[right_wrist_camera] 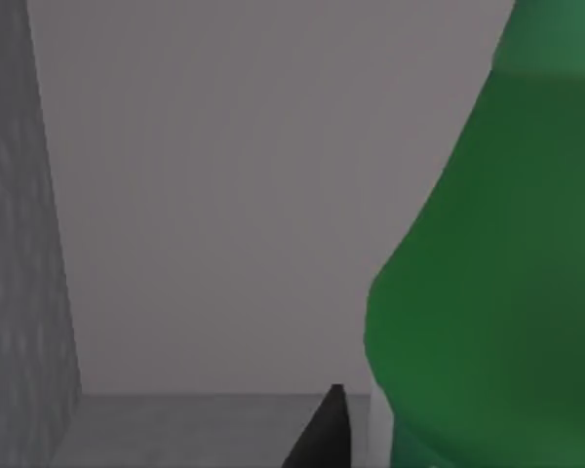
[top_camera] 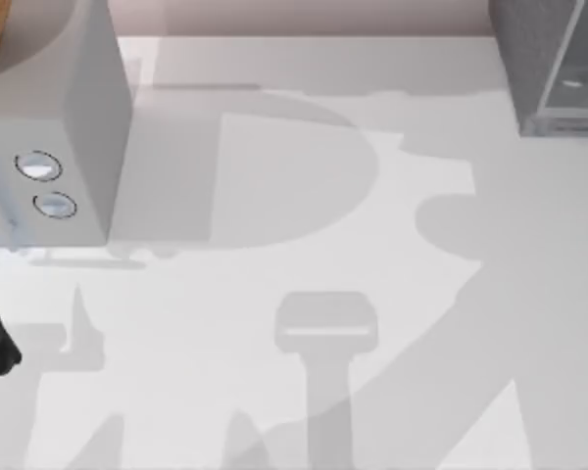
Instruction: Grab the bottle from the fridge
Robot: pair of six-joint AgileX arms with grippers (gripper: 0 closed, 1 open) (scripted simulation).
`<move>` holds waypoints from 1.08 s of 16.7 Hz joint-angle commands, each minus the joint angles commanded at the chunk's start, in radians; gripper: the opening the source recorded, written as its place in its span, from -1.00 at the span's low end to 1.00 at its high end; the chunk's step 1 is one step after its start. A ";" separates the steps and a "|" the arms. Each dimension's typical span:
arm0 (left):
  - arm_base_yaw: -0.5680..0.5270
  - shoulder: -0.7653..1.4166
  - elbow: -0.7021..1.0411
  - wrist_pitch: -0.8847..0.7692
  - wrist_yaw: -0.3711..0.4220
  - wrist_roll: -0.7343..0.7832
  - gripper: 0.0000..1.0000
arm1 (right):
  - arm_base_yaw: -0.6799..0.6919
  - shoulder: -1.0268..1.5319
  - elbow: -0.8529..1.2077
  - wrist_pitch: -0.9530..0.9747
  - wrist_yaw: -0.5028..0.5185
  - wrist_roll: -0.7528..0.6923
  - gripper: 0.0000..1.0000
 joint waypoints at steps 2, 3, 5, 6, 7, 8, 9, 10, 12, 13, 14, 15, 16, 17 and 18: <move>0.000 0.000 0.000 0.000 0.000 0.000 1.00 | 0.000 0.004 -0.004 0.002 0.000 0.001 -1.00; 0.000 0.000 0.000 0.000 0.000 0.000 1.00 | 0.000 0.002 -0.006 0.004 -0.001 0.001 -1.00; 0.000 0.000 0.000 0.000 0.000 0.000 1.00 | -0.005 -0.027 -0.043 0.020 -0.005 -0.001 -1.00; 0.000 0.000 0.000 0.000 0.000 0.000 1.00 | -0.009 -0.050 -0.075 0.033 -0.008 -0.002 -1.00; 0.000 0.000 0.000 0.000 0.000 0.000 1.00 | -0.013 -0.075 -0.117 0.049 -0.012 -0.002 -1.00; 0.000 0.000 0.000 0.000 0.000 0.000 1.00 | -0.018 -0.103 -0.167 0.065 -0.016 -0.002 -1.00; 0.000 0.000 0.000 0.000 0.000 0.000 1.00 | -0.023 -0.132 -0.224 0.082 -0.021 -0.001 -1.00; 0.000 0.000 0.000 0.000 0.000 0.000 1.00 | -0.027 -0.162 -0.282 0.100 -0.027 0.000 -1.00; 0.000 0.000 0.000 0.000 0.000 0.000 1.00 | -0.036 -0.221 -0.384 0.137 -0.038 0.002 -1.00; 0.000 0.000 0.000 0.000 0.000 0.000 1.00 | -0.040 -0.247 -0.421 0.154 -0.043 0.002 -1.00; 0.000 0.000 0.000 0.000 0.000 0.000 1.00 | -0.043 -0.267 -0.447 0.168 -0.046 0.003 -1.00; 0.000 0.000 0.000 0.000 0.000 0.000 1.00 | -0.045 -0.280 -0.463 0.176 -0.049 0.003 -1.00; 0.000 0.000 0.000 0.000 0.000 0.000 1.00 | -0.045 -0.284 -0.468 0.180 -0.050 0.003 -1.00; 0.000 0.000 0.000 0.000 0.000 0.000 1.00 | -0.045 -0.284 -0.468 0.180 -0.050 0.003 -1.00; 0.000 0.000 0.000 0.000 0.000 0.000 1.00 | -0.045 -0.284 -0.468 0.180 -0.050 0.003 -1.00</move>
